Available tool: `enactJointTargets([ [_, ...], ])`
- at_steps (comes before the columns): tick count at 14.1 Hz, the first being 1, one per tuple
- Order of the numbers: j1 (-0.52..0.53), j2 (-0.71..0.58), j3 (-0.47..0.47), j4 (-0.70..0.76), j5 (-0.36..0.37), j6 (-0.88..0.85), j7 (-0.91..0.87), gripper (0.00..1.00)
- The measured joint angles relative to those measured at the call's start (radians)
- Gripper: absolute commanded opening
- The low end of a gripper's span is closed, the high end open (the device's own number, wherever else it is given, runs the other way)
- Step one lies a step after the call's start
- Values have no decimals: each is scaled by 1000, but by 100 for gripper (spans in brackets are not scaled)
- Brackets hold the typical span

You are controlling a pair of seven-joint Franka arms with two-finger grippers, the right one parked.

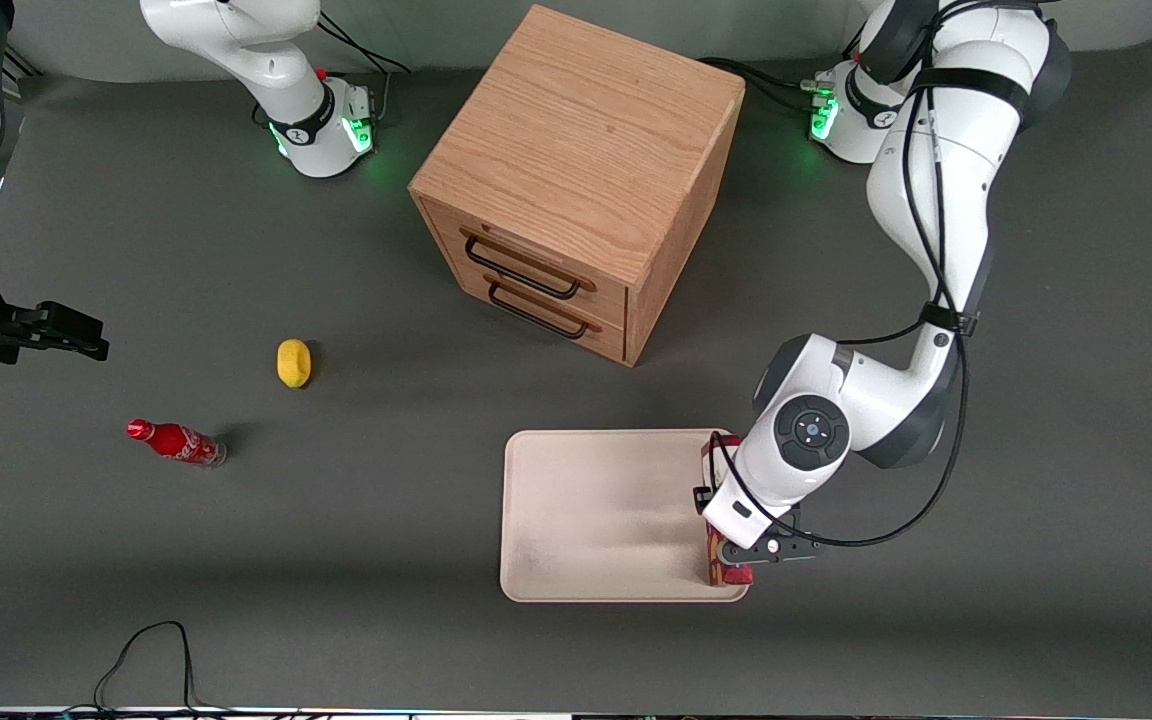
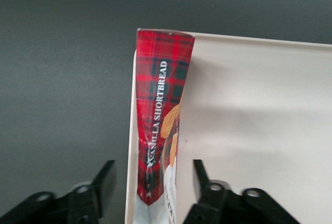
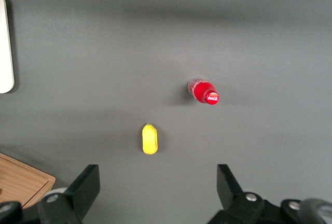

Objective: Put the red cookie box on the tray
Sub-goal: 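Open the left gripper to release the box on the tray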

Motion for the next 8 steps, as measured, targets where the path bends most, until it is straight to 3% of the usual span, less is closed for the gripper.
enactJointTargets([
  [4,-1,-76,-3,19,0,-153,-13,100],
  [8,-3,-271,-15,37,-1,-439,-18,100],
])
